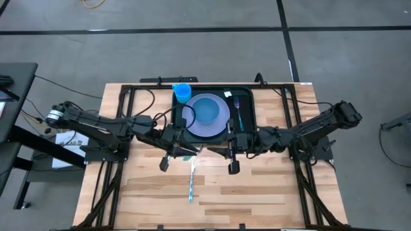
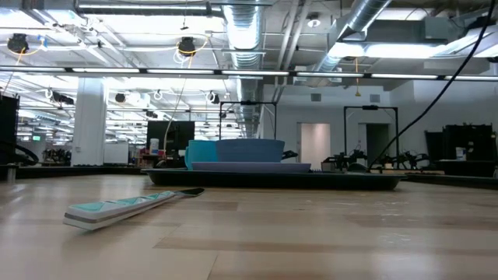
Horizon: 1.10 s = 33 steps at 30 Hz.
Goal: Set up tray
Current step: Put the spoon on top of the table napkin to the left of the table fork on the tray
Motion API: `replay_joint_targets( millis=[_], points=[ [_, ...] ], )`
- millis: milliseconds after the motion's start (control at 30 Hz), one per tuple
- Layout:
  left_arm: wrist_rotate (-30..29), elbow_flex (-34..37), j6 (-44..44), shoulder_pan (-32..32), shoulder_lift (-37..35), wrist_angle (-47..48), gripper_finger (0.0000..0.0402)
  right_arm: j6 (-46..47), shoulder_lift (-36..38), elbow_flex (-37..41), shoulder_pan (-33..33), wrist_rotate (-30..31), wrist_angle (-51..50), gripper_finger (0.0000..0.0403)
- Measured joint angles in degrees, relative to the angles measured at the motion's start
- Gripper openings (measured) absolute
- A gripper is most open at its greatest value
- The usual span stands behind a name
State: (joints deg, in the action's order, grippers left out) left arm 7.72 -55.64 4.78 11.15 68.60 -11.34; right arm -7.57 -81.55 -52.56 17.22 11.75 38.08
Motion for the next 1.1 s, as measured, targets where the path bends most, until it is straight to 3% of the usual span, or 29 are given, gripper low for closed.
replay_joint_targets(
  millis=[200, 667, 867, 1100],
  points=[
    [-4.59, -0.09, -2.11, -0.31, 3.02, -2.99, 0.0021, -1.97, -3.24, -2.95, 0.13, 0.11, 0.04, 0.0084],
    [-6.74, -0.07, -2.62, -0.96, 4.67, -5.32, 0.0021, -1.03, -3.61, -5.25, -0.12, 1.38, -3.39, 0.0116],
    [-8.65, -0.07, -2.65, -0.98, 4.65, -5.16, 0.0022, 0.07, -3.61, -5.24, -0.12, 4.67, -3.80, 0.0097],
    [-10.02, -0.07, -2.73, -0.96, 4.65, -5.13, 0.0029, 4.85, -3.59, -5.24, -0.50, 5.46, -3.68, 0.0029]
  ],
)
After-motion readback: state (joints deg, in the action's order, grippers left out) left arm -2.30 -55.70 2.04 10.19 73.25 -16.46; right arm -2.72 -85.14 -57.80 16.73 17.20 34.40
